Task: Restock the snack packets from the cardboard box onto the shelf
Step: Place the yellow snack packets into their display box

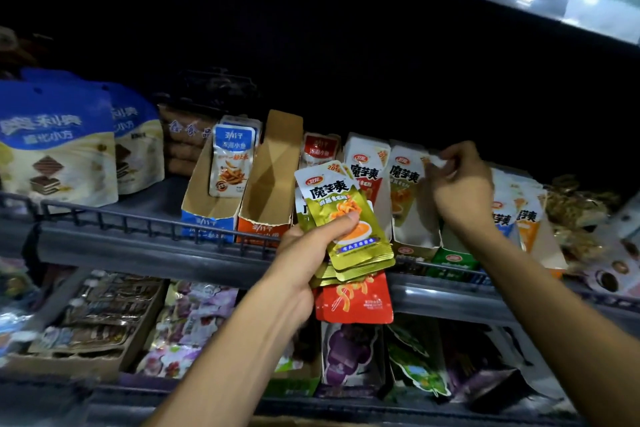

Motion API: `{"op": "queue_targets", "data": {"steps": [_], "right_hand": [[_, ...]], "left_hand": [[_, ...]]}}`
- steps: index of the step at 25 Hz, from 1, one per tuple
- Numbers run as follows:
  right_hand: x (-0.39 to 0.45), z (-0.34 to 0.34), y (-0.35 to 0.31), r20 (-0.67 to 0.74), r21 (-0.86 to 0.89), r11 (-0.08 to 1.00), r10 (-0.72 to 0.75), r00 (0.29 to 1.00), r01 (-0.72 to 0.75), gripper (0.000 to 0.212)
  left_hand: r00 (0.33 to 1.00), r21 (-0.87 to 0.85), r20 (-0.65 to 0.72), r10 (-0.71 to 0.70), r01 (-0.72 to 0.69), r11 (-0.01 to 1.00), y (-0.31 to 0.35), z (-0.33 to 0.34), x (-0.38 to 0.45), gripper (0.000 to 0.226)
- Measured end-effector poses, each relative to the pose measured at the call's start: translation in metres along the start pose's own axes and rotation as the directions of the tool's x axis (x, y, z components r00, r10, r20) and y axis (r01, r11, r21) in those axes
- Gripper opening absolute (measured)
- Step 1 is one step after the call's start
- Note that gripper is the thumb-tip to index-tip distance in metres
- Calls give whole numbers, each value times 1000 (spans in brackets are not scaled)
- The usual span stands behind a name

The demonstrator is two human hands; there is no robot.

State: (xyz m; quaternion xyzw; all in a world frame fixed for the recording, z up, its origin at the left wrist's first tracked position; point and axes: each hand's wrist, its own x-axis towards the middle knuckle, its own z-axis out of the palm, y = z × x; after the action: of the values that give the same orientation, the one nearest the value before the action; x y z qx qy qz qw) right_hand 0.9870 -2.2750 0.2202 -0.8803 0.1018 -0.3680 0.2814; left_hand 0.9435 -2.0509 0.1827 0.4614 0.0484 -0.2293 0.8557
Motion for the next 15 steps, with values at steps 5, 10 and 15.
{"op": "queue_targets", "data": {"steps": [5, 10, 15], "right_hand": [[-51, -8, -65, 587, 263, 895, 147, 796, -360, 40], [-50, -13, -74, 636, 190, 875, 236, 735, -445, 42], [-52, -20, -73, 621, 263, 841, 228, 750, -473, 23]], "left_hand": [[998, 21, 21, 53, -54, 998, -3, 11, -4, 37], [994, 47, 2, 105, -105, 993, -9, 14, -5, 39], [992, 56, 20, 125, -126, 990, -9, 14, -5, 44]]}}
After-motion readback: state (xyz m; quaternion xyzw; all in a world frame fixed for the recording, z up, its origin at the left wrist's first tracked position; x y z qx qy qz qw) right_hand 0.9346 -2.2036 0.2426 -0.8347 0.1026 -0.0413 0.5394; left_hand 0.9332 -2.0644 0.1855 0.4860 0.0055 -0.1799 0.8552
